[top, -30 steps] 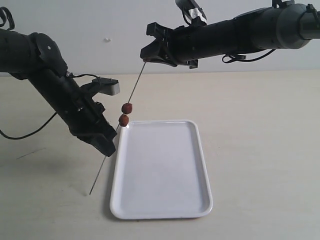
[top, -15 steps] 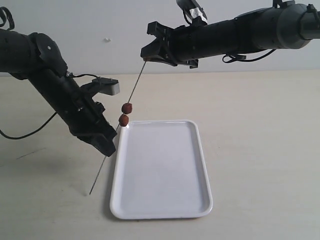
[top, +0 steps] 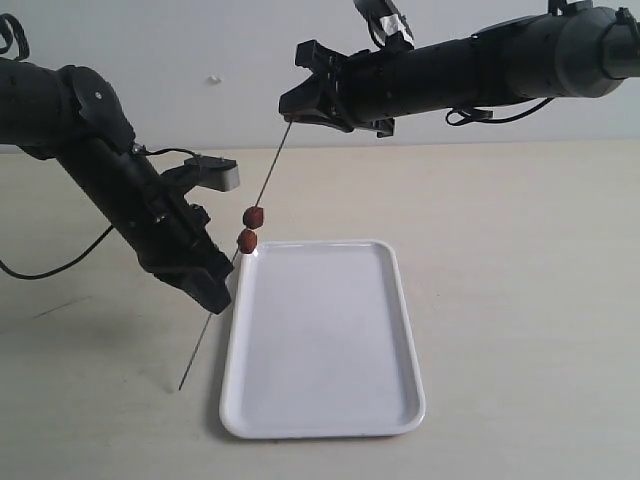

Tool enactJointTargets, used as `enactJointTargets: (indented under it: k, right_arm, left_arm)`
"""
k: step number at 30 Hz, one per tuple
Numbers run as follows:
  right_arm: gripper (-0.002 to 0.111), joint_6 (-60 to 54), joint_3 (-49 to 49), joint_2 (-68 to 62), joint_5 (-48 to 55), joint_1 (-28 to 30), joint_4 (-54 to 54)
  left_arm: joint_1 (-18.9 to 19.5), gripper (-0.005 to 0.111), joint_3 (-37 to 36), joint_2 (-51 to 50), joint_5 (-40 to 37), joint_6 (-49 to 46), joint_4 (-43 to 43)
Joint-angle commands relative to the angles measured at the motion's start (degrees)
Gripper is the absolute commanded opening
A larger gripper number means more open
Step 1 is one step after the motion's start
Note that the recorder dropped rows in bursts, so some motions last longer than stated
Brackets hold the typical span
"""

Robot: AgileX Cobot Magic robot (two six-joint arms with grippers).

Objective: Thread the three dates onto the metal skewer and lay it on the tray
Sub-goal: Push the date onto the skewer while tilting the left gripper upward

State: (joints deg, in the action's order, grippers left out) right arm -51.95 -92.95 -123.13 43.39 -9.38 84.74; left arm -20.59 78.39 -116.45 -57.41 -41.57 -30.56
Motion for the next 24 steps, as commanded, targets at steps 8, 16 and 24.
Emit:
enactJointTargets:
  k: [8,16,24]
  right_arm:
    - [0.008,-1.86,-0.1,0.57,3.01,0.22,-1.25]
    - [0.008,-1.96,-0.1,0.45,2.89,0.11,-2.11]
    - [0.008,-1.96,-0.1,0.35,2.01,-0.13,-3.23]
  left_arm:
    - [0.01,0.0,0.45,-0.13,0.77,-0.03,-1.62]
    - [0.01,0.0,1.52,-0.13,0.77,-0.65,-6.07]
    - [0.01,0.0,3.31,-0.13,1.38,-3.87,-12.67]
